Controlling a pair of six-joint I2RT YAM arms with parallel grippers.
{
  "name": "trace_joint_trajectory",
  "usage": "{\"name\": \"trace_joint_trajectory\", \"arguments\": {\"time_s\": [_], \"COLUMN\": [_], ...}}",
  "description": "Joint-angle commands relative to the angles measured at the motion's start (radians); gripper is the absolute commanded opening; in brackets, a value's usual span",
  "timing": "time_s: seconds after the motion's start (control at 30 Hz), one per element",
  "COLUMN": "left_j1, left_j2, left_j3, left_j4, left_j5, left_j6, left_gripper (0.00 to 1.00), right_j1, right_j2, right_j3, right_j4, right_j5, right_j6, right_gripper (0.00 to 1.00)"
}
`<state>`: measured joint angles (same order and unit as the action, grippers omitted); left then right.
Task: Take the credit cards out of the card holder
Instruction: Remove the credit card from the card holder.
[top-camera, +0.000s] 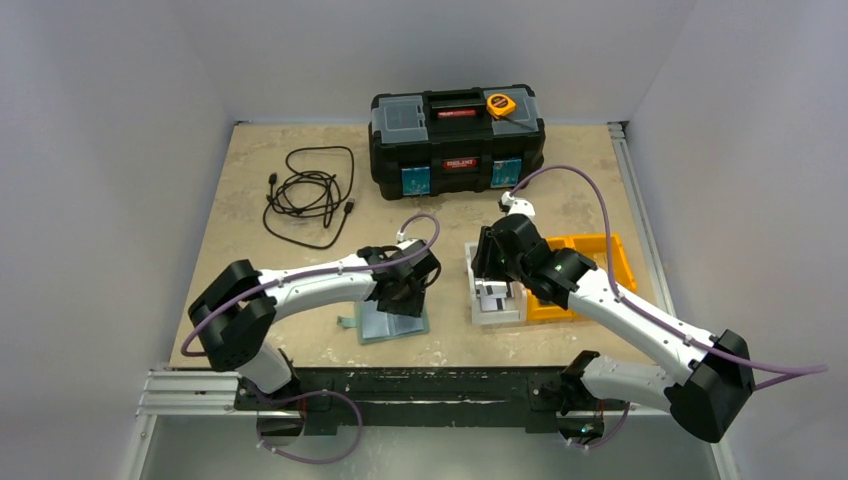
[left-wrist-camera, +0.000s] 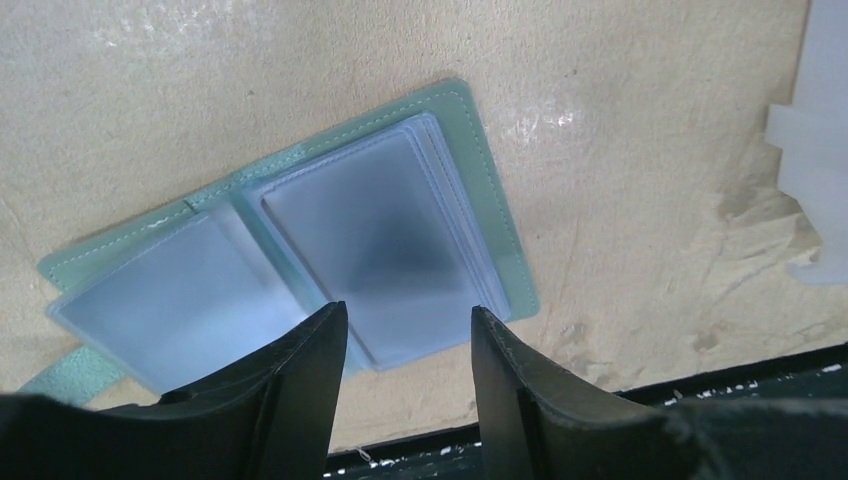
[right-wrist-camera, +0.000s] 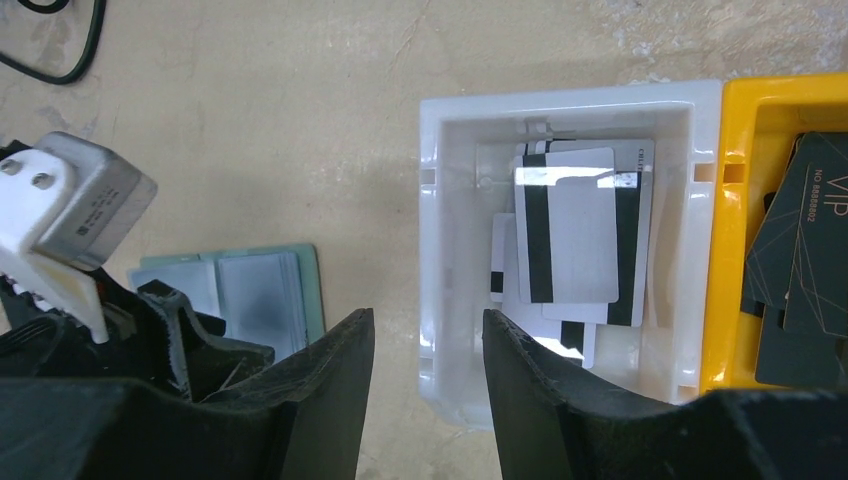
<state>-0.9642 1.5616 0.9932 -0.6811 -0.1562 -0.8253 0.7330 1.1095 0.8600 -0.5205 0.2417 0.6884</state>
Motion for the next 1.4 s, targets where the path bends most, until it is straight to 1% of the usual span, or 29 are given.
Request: {"name": "trace_joint_trajectory", "arguments": {"time_s": [0.0,0.1,0.17,0.43,0.6,0.7,0.77,0.97,1.1,1.13,1.27,1.37], "left_j1": [-0.011,-0.015,-0.016,-0.016,-0.013,-0.004,0.007,0.051,0.075,0.082,0.111,0.121], "left_j2": [0.038,0.058,0.076,0.116,0.089,0.039,-0.020,-0.164,-0.238,-0.252,-0.302,-0.319], "left_j3": [0.008,-0.012,-0.021,-0.036,-0.057,-0.076,-0.098,-0.178,-0.227,-0.239,-0.291,-0.323], "left_j4": [0.063,0.092,0.096,0.066,0.084,0.097,0.115,0.204,0.251,0.260,0.305,0.342], "left_j5": [-0.017,-0.002,-0.005,-0.046,-0.034,-0.018,0.002,0.094,0.134,0.142,0.185,0.206], "left_j6": [0.006,-0.002,-0.011,-0.033,-0.039,-0.042,-0.047,-0.046,-0.052,-0.055,-0.062,-0.061], "left_gripper": [0.48,0.47,0.45,0.17,0.00,0.00,0.00,0.00,0.00,0.00,0.00,0.00], "right_j1": [0.005,0.005,0.005,0.030,0.062,0.100,0.134,0.185,0.204,0.210,0.224,0.232], "right_j2": [-0.022,-0.021,-0.018,-0.006,-0.002,0.015,0.033,0.088,0.122,0.154,0.223,0.273], "right_j3": [-0.003,-0.004,-0.003,0.007,0.002,-0.008,-0.015,-0.037,-0.050,-0.050,-0.055,-0.059], "right_j4": [0.036,0.043,0.044,0.049,0.068,0.102,0.123,0.212,0.274,0.285,0.336,0.382], "right_j5": [-0.010,-0.016,-0.020,-0.027,-0.052,-0.084,-0.098,-0.150,-0.189,-0.191,-0.218,-0.235], "right_j6": [0.008,0.008,0.008,0.021,0.041,0.063,0.081,0.125,0.142,0.144,0.153,0.158], "right_gripper": [0.44,0.44,0.43,0.43,0.43,0.43,0.43,0.41,0.36,0.35,0.26,0.22]}}
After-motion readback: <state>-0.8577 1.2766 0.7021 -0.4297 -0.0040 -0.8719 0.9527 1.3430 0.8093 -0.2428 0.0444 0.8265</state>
